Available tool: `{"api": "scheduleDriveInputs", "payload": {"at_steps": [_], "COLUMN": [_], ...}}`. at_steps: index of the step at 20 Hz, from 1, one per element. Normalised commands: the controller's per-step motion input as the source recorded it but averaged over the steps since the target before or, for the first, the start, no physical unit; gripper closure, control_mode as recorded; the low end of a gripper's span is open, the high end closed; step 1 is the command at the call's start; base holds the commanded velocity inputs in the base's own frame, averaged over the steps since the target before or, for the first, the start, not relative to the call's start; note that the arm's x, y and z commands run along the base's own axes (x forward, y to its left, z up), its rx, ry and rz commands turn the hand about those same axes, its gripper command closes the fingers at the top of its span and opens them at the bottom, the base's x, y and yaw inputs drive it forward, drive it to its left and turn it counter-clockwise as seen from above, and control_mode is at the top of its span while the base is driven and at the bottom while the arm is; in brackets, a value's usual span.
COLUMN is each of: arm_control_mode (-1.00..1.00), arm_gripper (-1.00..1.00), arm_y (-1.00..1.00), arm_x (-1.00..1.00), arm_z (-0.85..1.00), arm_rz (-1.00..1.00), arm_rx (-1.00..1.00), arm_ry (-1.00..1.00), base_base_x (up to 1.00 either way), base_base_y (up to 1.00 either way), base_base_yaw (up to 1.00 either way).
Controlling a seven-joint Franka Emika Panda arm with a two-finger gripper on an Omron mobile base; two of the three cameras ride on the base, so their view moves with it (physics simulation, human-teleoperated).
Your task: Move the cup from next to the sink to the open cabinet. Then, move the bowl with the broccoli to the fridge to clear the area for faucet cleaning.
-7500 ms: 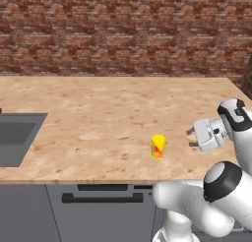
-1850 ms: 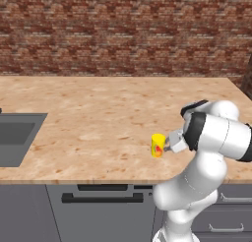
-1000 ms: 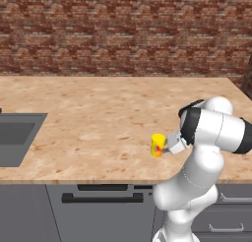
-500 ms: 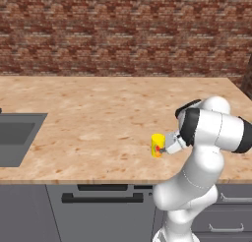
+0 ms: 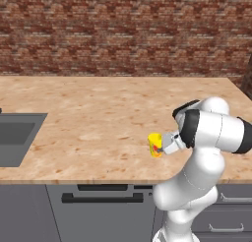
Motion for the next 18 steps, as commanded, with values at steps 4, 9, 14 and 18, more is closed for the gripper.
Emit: {"api": "scheduleDriveInputs", "payload": {"at_steps": [4, 9, 14, 18], "arm_control_mode": [-1.0, -1.0, -1.0, -1.0], "arm_gripper": [1.0, 1.0, 1.0, 1.0], "arm_y": [0.0, 0.0, 0.0, 0.0], "arm_x": [-0.01, -0.17, -0.2, -0.13], "arm_z": [0.11, 0.93, 1.0, 1.0], "arm_rz": [0.0, -0.04, -0.02, 0.0], "arm_rx": [0.01, 0.08, 0.06, 0.0], "arm_ry": [0.0, 0.03, 0.01, 0.01], "base_base_x": [0.0, 0.0, 0.0, 0.0], "base_base_y": [0.0, 0.0, 0.0, 0.0], "base_base_yaw": [0.0, 0.0, 0.0, 0.0]}}
